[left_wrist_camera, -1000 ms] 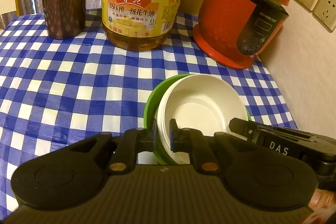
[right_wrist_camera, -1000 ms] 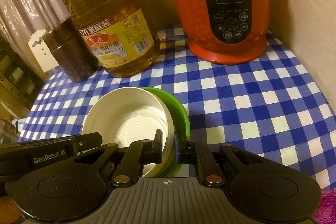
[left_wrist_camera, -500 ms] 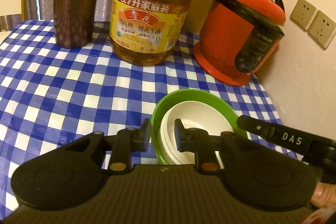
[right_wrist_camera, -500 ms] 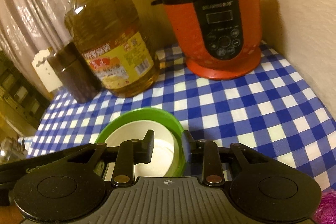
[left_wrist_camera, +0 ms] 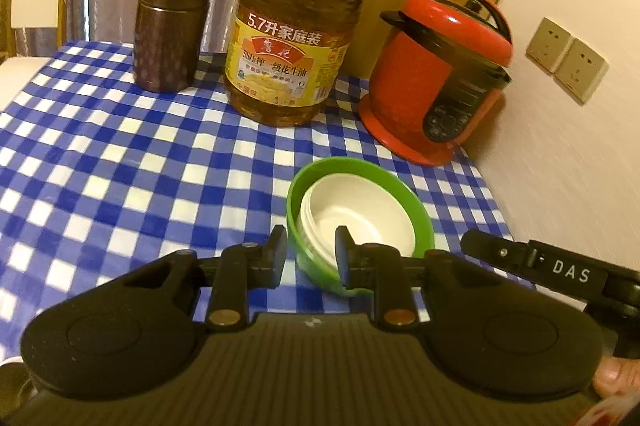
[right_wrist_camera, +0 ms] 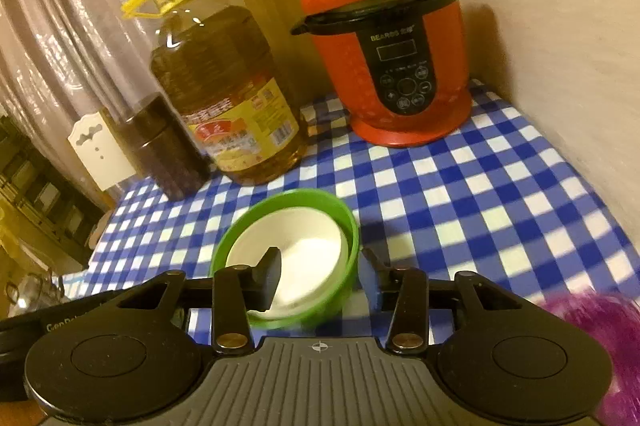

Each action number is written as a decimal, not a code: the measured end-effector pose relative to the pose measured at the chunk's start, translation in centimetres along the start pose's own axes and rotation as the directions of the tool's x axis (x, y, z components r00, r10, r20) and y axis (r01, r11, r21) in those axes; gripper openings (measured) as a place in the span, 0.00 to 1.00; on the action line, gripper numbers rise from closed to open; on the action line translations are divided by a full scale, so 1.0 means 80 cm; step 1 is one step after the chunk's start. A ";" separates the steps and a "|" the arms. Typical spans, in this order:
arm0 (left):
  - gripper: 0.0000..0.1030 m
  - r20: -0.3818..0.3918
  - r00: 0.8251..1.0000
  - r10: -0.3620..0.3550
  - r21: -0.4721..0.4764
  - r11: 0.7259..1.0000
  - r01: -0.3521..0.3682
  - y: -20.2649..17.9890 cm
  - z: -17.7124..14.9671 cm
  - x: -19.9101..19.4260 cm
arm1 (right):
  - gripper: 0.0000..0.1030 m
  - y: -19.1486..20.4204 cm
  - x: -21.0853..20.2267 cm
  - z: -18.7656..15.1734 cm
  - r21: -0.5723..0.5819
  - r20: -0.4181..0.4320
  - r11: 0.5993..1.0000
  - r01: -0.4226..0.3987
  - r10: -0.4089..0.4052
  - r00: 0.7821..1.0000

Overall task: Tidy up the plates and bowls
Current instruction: 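Withdraw both tools from the nested bowls toward the steel bowl, then move both tools to the rim of the stainless steel bowl, then close the left gripper on the steel bowl rim while the right gripper also closes on it, then carry the steel bowl with both grippers over the white bowl in the green bowl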

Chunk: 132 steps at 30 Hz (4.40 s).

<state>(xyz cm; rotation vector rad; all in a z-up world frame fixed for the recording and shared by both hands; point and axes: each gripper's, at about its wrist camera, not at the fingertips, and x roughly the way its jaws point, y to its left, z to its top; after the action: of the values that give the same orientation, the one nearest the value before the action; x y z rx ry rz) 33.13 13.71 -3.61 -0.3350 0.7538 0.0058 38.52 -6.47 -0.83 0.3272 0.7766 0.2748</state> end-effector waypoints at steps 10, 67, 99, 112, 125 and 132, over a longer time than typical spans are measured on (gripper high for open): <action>0.23 0.020 0.999 0.039 -0.001 0.999 -0.039 -0.001 -0.045 -0.106 | 0.45 0.031 -0.102 -0.055 -0.049 0.018 0.999 0.021 -0.020 1.000; 0.34 -0.055 0.959 0.277 -0.205 0.937 -0.282 0.127 -0.189 -0.277 | 0.47 0.130 -0.159 -0.197 -0.155 -0.200 0.983 -0.104 0.072 0.977; 0.30 -0.120 0.939 0.323 -0.238 0.909 -0.343 0.225 -0.159 -0.149 | 0.46 0.217 0.037 -0.211 -0.160 -0.365 0.954 -0.252 0.180 0.913; 0.07 -0.119 0.941 0.318 -0.228 0.913 -0.338 0.231 -0.158 -0.139 | 0.18 0.228 0.063 -0.223 -0.164 -0.408 0.951 -0.261 0.176 0.896; 0.04 -0.115 0.954 0.278 -0.198 0.935 -0.296 0.194 -0.153 -0.149 | 0.11 0.208 0.034 -0.206 -0.134 -0.383 0.963 -0.236 0.169 0.908; 0.04 -0.083 0.973 0.214 -0.165 0.960 -0.225 0.140 -0.132 -0.149 | 0.11 0.171 -0.006 -0.173 -0.106 -0.319 0.975 -0.194 0.151 0.936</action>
<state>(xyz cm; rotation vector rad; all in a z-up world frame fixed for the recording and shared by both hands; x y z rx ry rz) 15.97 22.50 -6.08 -0.4170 0.8543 0.2728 26.54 8.44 -4.52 0.2254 1.0348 0.5526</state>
